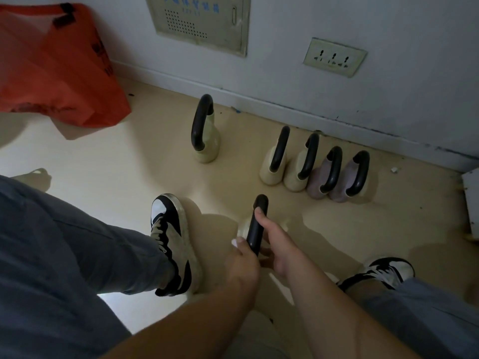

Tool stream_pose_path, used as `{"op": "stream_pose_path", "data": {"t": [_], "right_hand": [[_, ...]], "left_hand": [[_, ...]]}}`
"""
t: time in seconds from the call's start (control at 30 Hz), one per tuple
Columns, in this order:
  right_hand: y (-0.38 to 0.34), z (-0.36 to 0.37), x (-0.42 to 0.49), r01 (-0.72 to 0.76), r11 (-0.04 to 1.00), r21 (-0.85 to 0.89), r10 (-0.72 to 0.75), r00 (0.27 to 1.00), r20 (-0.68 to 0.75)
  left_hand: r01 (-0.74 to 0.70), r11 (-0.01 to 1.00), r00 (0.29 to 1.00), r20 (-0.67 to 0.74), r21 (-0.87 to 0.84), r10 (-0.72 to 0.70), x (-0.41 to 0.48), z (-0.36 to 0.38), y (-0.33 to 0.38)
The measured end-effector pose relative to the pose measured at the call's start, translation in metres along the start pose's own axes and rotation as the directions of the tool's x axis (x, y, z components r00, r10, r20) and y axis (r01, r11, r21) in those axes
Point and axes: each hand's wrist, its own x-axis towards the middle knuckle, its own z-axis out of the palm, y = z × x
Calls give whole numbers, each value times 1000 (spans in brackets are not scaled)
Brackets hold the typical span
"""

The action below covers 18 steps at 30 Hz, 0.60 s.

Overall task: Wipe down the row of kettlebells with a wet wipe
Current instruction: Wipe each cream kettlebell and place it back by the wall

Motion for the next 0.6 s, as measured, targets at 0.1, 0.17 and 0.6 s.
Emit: {"op": "stream_pose_path", "data": {"t": [0.1,0.17,0.6], "right_hand": [[-6,-8,0,5,999,-42,-3,999,49],[-10,-9,-1,7,996,-85,0,997,82],[-3,-11,11,-14,993,-119,23,997,73]], "left_hand": [[-51,998,998,-48,-32,49,-6,5,9],[-132,991,991,14,-36,133,-5,2,21],[-229,972,973,19,56,228,-1,-2,37]]}}
